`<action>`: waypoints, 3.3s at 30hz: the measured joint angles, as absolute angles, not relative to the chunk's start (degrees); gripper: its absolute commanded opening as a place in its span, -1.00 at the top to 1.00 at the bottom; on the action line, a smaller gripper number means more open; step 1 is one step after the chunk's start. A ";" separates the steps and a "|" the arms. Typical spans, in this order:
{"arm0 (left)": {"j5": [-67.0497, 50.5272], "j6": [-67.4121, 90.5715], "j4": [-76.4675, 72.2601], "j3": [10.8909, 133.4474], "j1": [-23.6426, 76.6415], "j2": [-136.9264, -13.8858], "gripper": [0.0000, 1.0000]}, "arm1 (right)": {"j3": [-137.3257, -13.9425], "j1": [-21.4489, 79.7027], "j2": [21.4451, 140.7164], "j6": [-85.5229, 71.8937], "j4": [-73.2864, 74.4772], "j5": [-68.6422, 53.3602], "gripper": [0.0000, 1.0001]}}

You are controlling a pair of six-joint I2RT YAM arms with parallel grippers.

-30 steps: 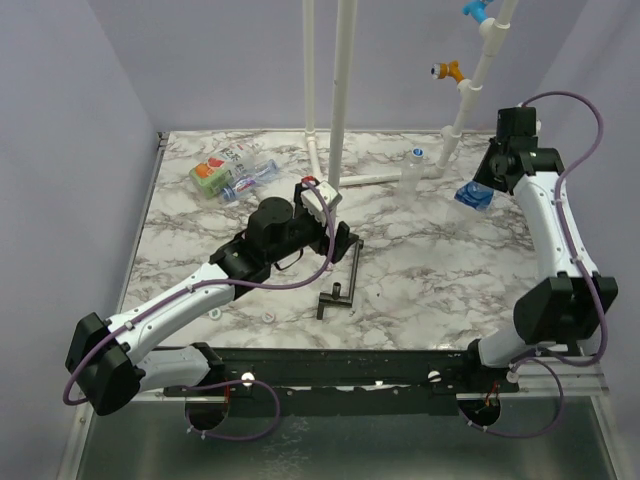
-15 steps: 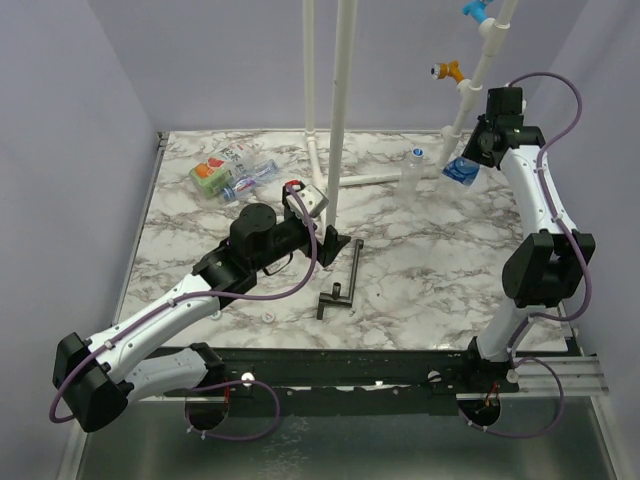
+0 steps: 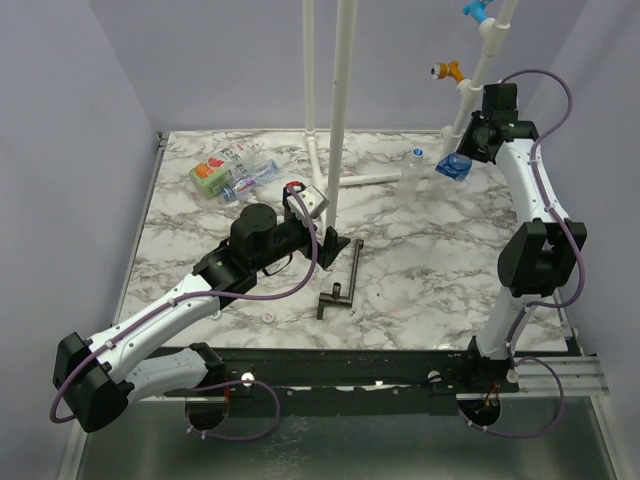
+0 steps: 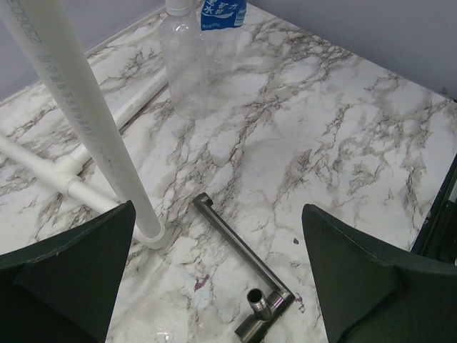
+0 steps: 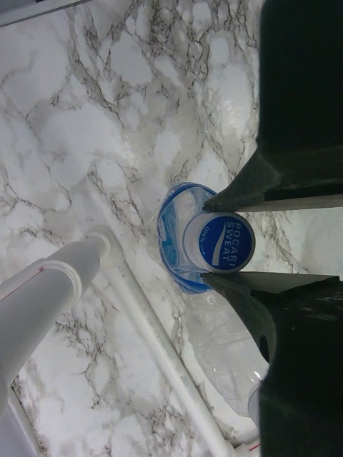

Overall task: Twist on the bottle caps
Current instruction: Place the plastic bottle at the center of the board.

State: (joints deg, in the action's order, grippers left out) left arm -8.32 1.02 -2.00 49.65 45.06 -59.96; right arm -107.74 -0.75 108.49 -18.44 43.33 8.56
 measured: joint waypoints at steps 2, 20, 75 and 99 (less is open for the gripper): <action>-8.40 1.04 -2.00 49.65 45.06 -59.96 -0.97 | -107.74 -0.75 108.66 -18.37 43.35 8.12 0.96; -9.15 1.02 -1.69 49.32 44.58 -60.16 -0.97 | -111.31 3.86 112.31 -16.27 45.69 13.72 0.75; -11.11 1.08 -1.13 49.25 43.44 -60.93 -0.97 | -111.70 4.95 113.58 -15.99 45.95 14.76 0.01; -11.16 1.08 -1.13 49.25 43.20 -60.99 -0.97 | -111.70 5.21 113.58 -15.99 45.91 14.06 -0.05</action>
